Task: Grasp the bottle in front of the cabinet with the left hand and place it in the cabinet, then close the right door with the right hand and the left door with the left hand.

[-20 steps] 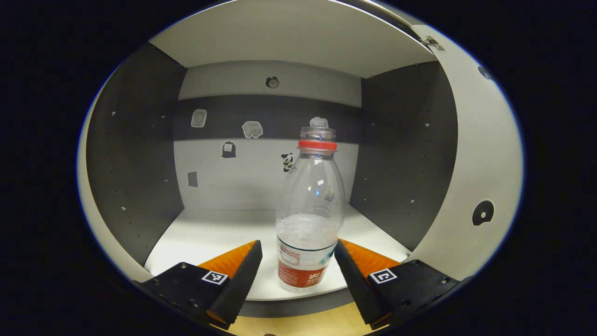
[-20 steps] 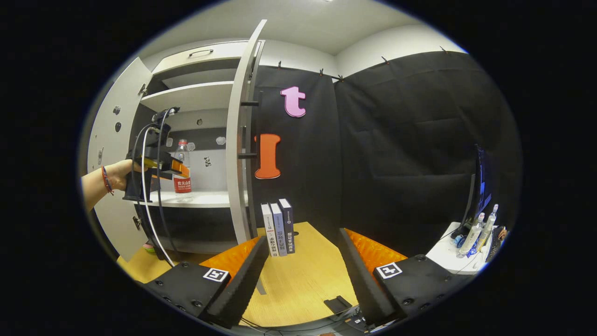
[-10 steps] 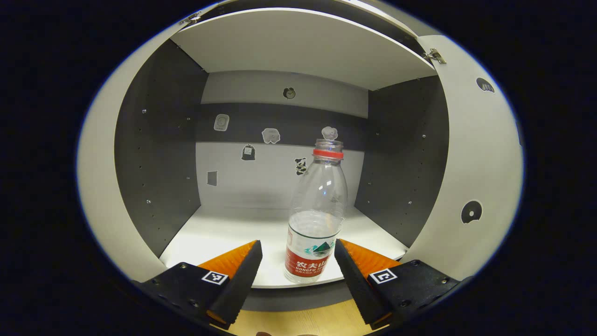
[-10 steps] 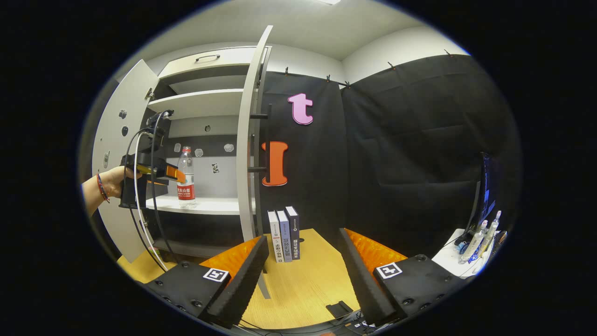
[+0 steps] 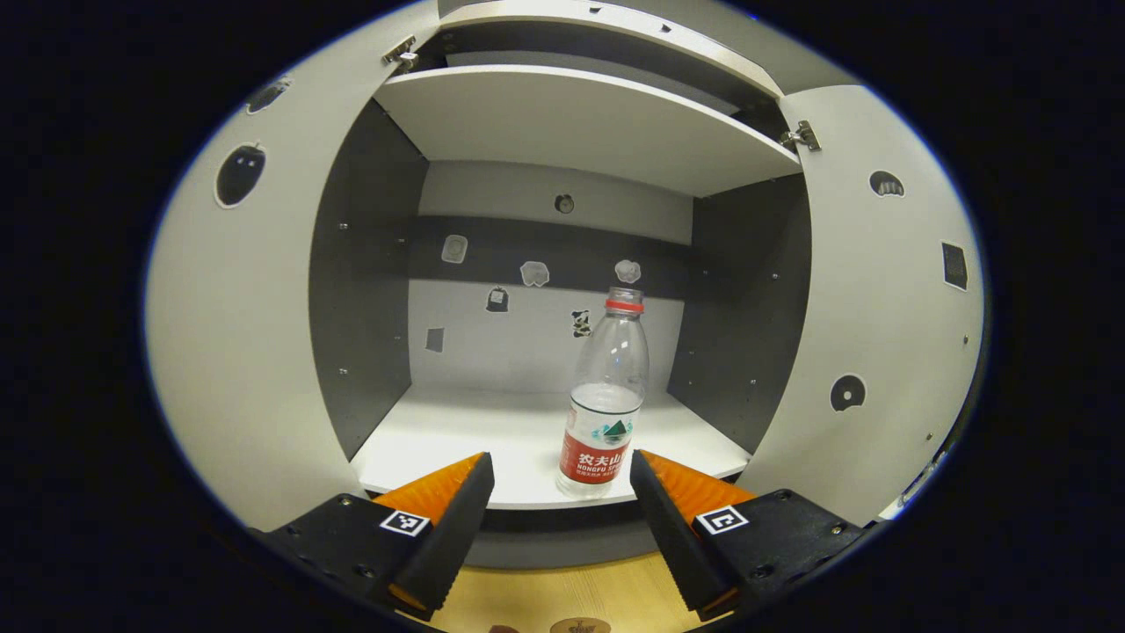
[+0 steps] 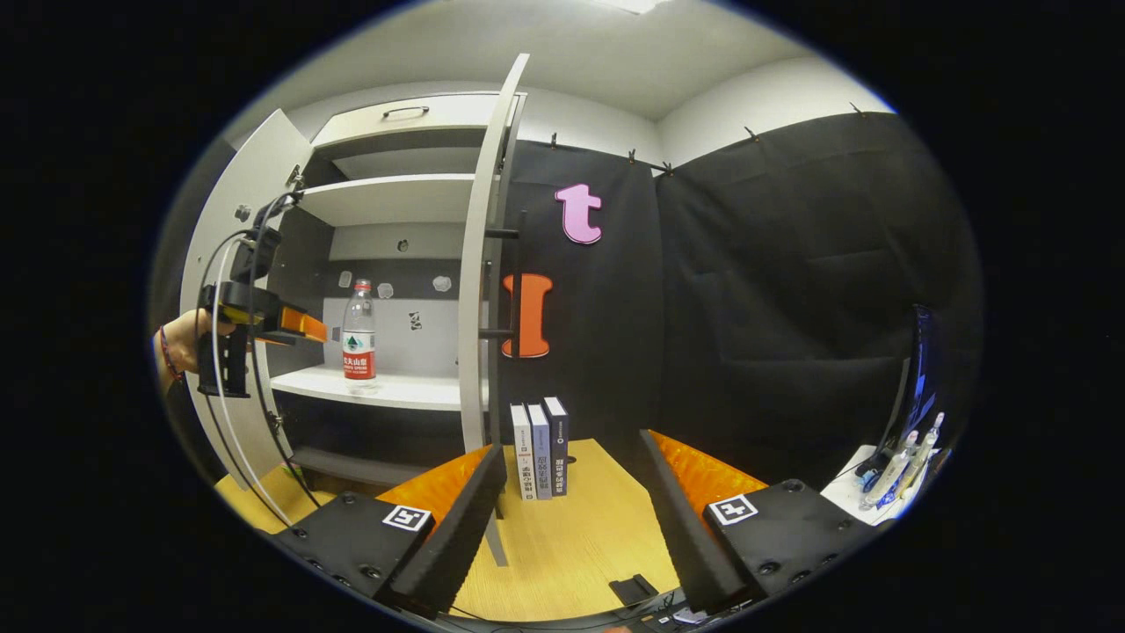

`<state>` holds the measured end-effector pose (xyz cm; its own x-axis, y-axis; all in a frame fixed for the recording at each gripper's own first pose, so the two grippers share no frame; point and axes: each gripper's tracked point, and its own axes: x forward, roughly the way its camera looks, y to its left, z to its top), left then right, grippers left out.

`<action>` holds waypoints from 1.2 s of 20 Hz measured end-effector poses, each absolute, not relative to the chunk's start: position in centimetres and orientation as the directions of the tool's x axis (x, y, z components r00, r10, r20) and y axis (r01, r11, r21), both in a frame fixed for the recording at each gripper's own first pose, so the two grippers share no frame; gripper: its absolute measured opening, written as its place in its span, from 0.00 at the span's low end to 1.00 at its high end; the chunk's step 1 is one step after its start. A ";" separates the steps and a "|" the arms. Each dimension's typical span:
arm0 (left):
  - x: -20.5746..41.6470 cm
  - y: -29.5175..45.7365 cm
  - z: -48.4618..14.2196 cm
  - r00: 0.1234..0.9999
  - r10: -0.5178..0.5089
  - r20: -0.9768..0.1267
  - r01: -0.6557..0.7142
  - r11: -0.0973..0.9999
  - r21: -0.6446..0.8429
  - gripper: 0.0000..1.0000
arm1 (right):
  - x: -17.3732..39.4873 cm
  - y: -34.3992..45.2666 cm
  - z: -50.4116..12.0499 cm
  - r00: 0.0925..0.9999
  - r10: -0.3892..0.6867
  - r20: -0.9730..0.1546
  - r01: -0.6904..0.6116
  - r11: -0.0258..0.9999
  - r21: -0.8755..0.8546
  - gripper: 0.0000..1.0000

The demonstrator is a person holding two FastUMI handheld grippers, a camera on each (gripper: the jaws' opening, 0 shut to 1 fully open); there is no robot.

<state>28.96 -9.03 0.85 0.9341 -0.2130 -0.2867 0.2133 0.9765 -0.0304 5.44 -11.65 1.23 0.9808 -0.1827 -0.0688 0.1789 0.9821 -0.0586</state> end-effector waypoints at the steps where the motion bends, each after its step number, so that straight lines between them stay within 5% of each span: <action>1: 27.8 -8.5 1.3 0.938 -0.209 -0.278 0.207 0.978 -0.036 0.95 | 5.8 -11.8 1.5 0.982 -0.180 -0.063 0.176 0.982 -0.066 0.98; 20: 10.8 1.2 7.5 0.987 -0.041 -0.157 0.039 0.999 -0.015 0.95 | 15.6 -12.1 3.6 0.996 -0.042 -0.078 0.034 0.995 -0.093 0.99; 23: 9.7 1.8 7.2 0.986 -0.018 -0.163 0.018 1.000 -0.002 0.95 | 16.1 -12.3 3.3 0.995 -0.051 -0.085 0.042 0.993 -0.108 0.97; 24: 9.4 1.7 7.0 0.986 -0.019 -0.166 0.016 1.000 -0.019 0.95 | 16.2 -12.0 3.2 0.995 -0.048 -0.087 0.038 0.993 -0.112 0.89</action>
